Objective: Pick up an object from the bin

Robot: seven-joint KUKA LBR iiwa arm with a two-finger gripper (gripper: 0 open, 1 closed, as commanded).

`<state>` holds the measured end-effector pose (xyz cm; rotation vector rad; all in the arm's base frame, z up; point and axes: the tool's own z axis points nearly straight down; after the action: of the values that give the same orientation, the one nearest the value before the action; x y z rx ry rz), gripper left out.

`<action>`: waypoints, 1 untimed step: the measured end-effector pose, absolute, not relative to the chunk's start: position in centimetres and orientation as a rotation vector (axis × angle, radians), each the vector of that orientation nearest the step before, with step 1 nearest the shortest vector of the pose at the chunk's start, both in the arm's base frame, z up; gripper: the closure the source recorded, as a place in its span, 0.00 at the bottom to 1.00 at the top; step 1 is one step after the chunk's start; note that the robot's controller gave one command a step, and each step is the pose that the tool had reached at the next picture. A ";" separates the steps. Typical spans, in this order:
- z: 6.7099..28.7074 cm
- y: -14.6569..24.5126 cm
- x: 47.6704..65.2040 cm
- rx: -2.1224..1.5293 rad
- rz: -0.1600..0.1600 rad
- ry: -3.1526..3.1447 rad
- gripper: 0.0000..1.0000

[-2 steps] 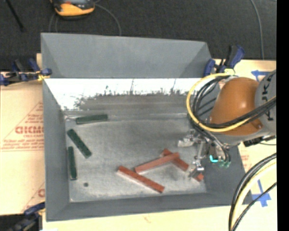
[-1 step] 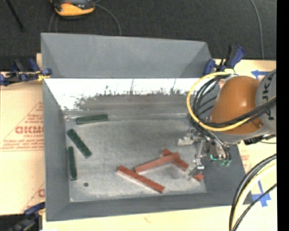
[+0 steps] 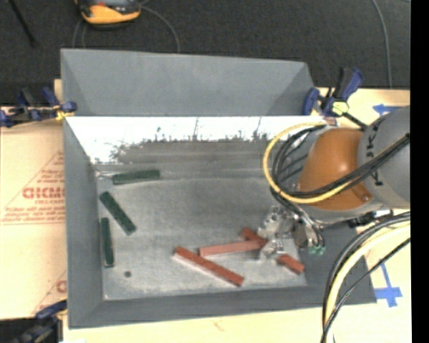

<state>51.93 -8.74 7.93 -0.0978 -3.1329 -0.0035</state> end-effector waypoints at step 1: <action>7.9 -8.7 51.9 -0.097 -0.003 -3.133 1.00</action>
Offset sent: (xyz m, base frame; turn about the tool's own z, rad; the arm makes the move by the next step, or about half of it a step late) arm -0.0270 0.0247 -0.0093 -0.2047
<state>51.94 -8.75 7.94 -0.0970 -3.1332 -0.0026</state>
